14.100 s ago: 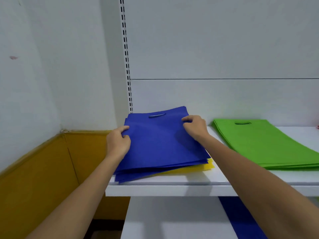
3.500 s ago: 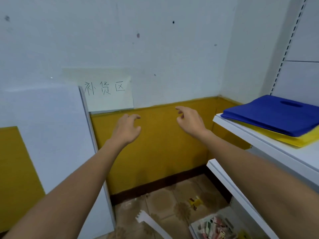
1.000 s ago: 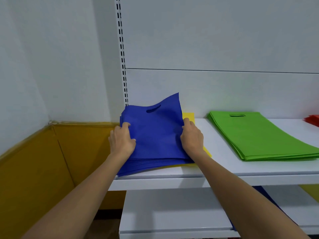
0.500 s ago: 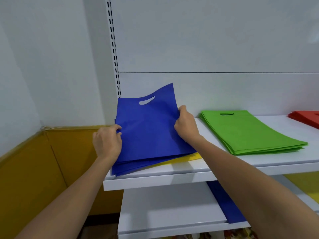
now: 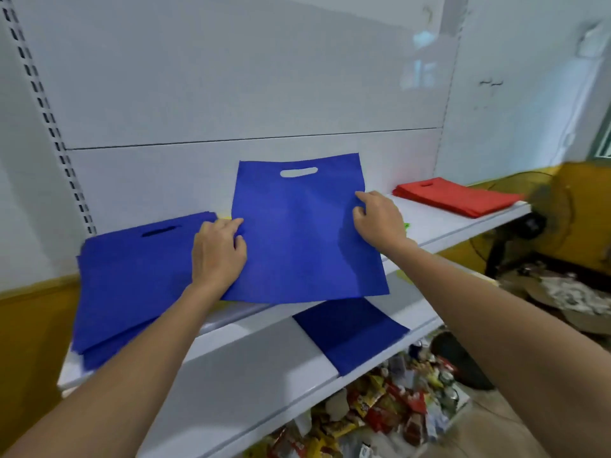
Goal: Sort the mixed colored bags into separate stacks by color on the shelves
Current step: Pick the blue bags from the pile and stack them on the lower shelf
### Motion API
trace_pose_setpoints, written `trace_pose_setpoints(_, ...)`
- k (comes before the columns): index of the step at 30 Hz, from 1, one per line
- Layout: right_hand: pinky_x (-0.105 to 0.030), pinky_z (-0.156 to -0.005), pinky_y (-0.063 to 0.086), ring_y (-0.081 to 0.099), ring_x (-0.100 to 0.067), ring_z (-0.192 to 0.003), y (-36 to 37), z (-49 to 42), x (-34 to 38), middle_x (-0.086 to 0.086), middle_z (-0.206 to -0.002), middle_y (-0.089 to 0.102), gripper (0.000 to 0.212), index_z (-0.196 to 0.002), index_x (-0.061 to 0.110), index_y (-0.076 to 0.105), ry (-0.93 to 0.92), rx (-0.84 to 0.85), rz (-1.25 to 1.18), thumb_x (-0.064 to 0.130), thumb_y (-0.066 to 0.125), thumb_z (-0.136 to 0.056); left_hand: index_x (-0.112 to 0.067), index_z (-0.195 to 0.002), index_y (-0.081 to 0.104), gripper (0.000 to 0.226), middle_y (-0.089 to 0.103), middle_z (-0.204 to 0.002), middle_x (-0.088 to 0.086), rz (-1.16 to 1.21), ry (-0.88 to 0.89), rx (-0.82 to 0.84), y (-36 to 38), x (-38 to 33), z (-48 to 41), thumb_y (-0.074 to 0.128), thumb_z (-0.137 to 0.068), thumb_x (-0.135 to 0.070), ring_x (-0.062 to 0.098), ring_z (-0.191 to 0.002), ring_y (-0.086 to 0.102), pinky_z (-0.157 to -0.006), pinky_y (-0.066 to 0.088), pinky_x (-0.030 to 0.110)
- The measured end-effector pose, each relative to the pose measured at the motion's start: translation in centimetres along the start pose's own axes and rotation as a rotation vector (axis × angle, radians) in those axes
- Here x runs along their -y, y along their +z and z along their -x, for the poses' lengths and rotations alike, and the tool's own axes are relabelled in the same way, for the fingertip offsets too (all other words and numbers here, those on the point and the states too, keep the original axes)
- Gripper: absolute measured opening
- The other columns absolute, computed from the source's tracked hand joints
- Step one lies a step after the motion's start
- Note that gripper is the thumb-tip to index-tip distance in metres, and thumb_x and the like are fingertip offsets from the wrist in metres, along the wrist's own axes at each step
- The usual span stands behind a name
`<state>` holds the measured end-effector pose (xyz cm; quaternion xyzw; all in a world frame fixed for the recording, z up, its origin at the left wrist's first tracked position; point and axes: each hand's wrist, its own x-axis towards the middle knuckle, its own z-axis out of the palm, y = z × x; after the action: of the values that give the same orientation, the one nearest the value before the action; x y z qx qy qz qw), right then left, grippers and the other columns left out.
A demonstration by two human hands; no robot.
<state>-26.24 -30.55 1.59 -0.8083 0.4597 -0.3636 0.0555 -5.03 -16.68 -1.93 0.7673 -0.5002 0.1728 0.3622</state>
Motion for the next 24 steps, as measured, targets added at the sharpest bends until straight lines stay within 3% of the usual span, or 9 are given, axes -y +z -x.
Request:
trace_pose_setpoints(2,-0.038,-0.071,0.041,0.053,-0.034,-0.090,-3.0,1.1,-4.0,-0.015,-0.097,0.056,0.022,-0.096,-0.001,0.056,0.081,-0.070,0.037,0.014,0.040,-0.092,-0.007,-0.127,0.056,0.038,0.059,-0.124,0.012,0.060,0.099,0.059,2.4,-3.7,-0.1,0.051,-0.089,-0.010,0.034,-0.111,0.048,-0.095,0.036,0.040)
trace_pose_setpoints(7,-0.045,-0.094,0.043,0.052,-0.033,-0.109,-10.9,5.0,-14.4,-0.017,-0.119,0.058,0.032,-0.118,-0.001,0.054,0.275,-0.130,0.101,0.004,0.047,-0.088,-0.008,-0.127,0.056,0.042,0.059,-0.125,0.011,0.210,0.292,0.228,8.2,-14.3,1.3,0.048,-0.087,-0.020,0.033,-0.113,0.049,-0.097,0.037,0.039)
trace_pose_setpoints(11,-0.038,-0.101,0.039,0.045,-0.029,-0.125,-15.8,8.0,-22.2,-0.013,-0.135,0.050,0.048,-0.135,0.005,0.045,0.421,-0.108,0.130,0.001,0.046,-0.087,-0.005,-0.126,0.056,0.045,0.059,-0.124,0.013,0.269,0.415,0.333,13.2,-22.5,3.8,0.048,-0.085,-0.020,0.033,-0.111,0.050,-0.099,0.038,0.040)
trace_pose_setpoints(16,-0.041,-0.104,0.038,0.043,-0.029,-0.128,-20.4,9.6,-32.6,-0.012,-0.140,0.045,0.049,-0.138,0.005,0.042,0.562,-0.105,0.209,0.009,0.046,-0.090,-0.009,-0.133,0.049,0.044,0.054,-0.131,0.007,0.323,0.441,0.405,19.7,-32.2,6.6,0.050,-0.090,-0.017,0.027,-0.118,0.044,-0.099,0.036,0.036)
trace_pose_setpoints(24,-0.042,-0.095,0.047,0.053,-0.029,-0.116,-25.3,9.4,-46.8,-0.010,-0.141,0.046,0.046,-0.138,0.009,0.044,0.582,-0.004,0.270,0.016,0.043,-0.092,-0.013,-0.130,0.054,0.040,0.056,-0.131,0.003,0.355,0.353,0.504,29.0,-43.3,10.9,0.051,-0.090,-0.019,0.024,-0.120,0.044,-0.101,0.032,0.032)
